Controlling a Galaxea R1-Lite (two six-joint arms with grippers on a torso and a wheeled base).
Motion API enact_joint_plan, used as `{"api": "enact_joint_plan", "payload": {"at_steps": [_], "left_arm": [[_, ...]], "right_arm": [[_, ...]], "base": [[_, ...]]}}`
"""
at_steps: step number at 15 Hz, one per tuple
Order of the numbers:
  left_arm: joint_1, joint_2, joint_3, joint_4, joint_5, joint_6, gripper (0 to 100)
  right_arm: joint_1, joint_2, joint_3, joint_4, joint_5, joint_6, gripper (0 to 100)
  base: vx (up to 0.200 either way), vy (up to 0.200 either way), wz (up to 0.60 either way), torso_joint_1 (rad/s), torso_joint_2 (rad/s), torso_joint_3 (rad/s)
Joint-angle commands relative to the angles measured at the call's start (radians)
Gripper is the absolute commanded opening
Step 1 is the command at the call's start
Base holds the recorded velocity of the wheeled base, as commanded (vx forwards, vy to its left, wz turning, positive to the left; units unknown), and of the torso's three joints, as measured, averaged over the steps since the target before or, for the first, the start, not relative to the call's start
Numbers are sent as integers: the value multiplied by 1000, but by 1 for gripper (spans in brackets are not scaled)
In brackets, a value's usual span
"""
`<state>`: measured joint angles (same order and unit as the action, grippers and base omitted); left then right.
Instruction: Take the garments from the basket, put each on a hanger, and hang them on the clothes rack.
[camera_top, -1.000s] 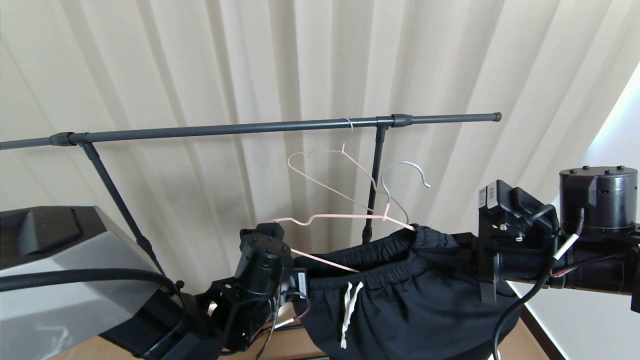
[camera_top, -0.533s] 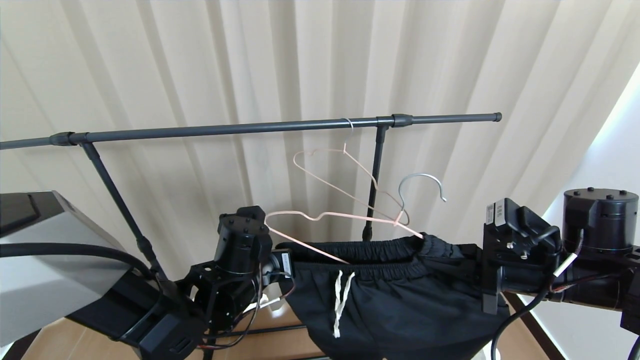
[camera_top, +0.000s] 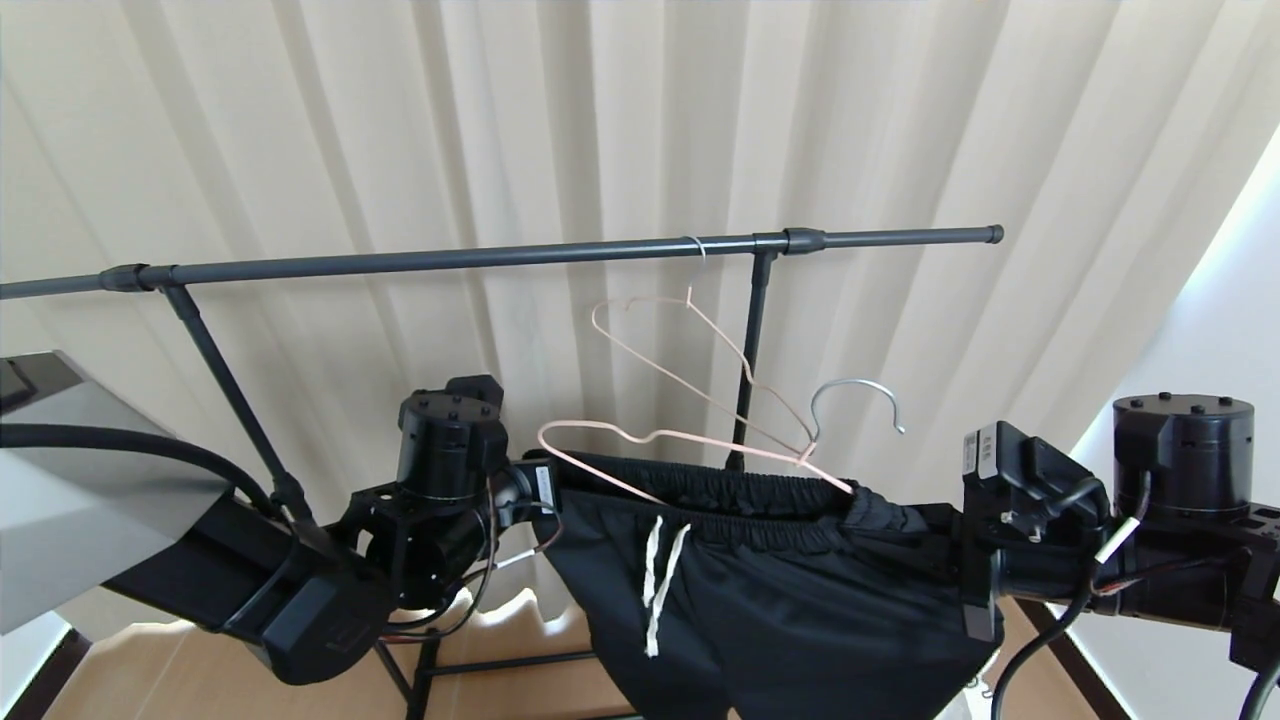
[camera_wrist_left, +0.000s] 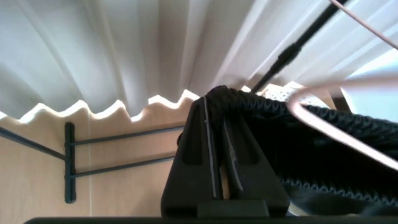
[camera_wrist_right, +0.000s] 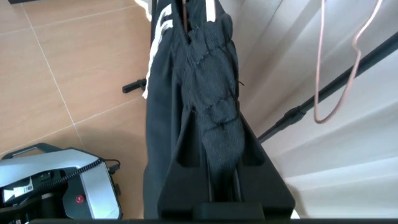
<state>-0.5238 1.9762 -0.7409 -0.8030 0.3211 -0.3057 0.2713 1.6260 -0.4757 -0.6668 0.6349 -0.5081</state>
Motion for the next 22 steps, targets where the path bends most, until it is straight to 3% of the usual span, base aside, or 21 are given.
{"api": "enact_joint_plan", "payload": {"at_steps": [1, 6, 10, 15, 22], "left_arm": [[13, -2, -12, -1, 1, 10, 0], [38, -5, -38, 7, 1, 33, 0], [42, -28, -80, 61, 1, 60, 0], [41, -74, -209, 321, 4, 62, 0], [-10, -143, -361, 636, 10, 56, 0]], "right_arm": [[-1, 12, 6, 1, 0, -4, 0], [-1, 40, 14, 4, -9, -23, 0], [9, 78, 8, 6, -92, -27, 0], [68, 144, -17, 9, -239, -23, 0], [75, 181, -46, 9, -300, -17, 0]], "base": [[0, 0, 0, 0, 0, 0], [0, 0, 0, 0, 0, 0], [0, 0, 0, 0, 0, 0], [0, 0, 0, 0, 0, 0], [0, 0, 0, 0, 0, 0]]}}
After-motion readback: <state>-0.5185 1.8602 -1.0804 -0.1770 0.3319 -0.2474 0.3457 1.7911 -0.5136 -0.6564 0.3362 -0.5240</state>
